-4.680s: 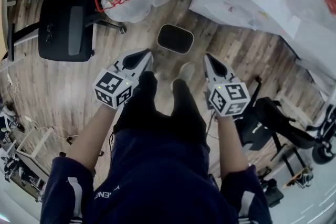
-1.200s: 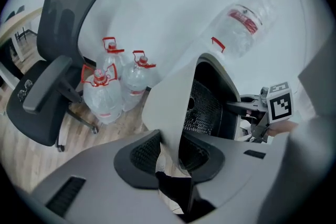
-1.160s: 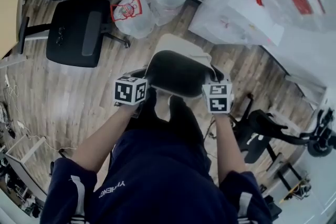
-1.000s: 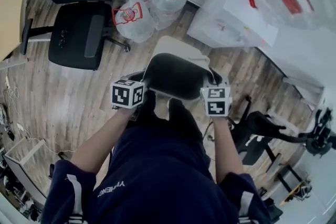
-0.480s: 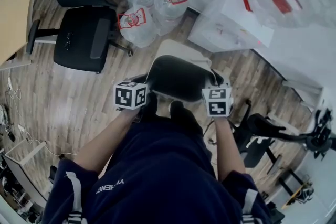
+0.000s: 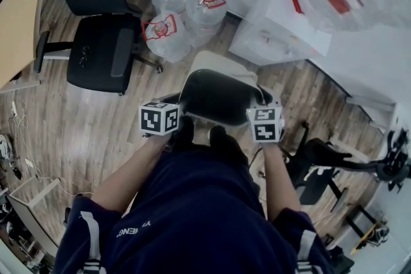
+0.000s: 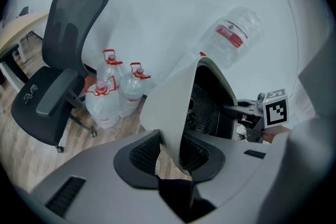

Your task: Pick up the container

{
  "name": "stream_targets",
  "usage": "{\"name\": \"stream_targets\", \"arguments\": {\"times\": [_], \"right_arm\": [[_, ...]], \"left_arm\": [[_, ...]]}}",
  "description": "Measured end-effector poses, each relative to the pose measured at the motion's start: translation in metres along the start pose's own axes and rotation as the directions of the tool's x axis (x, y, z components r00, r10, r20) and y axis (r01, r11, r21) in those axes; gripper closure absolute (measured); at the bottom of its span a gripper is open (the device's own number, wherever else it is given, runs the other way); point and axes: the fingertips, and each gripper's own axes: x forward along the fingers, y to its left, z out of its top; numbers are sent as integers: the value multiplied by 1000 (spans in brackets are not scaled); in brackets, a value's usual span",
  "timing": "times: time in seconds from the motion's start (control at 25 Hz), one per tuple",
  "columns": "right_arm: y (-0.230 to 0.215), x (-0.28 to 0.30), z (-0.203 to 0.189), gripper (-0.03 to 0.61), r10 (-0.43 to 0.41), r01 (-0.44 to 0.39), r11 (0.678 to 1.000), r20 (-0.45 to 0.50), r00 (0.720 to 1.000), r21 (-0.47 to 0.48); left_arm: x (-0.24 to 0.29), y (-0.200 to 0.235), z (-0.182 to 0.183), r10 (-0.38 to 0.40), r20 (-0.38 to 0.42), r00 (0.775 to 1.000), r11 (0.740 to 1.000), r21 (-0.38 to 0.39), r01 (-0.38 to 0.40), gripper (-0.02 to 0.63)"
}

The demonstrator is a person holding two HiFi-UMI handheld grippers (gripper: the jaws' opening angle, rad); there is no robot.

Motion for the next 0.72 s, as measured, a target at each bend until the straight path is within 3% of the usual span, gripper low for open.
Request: {"name": "stream_targets", "arguments": {"times": [0.72], "right_arm": [[-4, 9, -5, 526, 5, -5, 1000, -17, 1000, 9]], "left_arm": [[8, 2, -1, -5, -20, 1000, 1000, -18, 4, 495]]}}
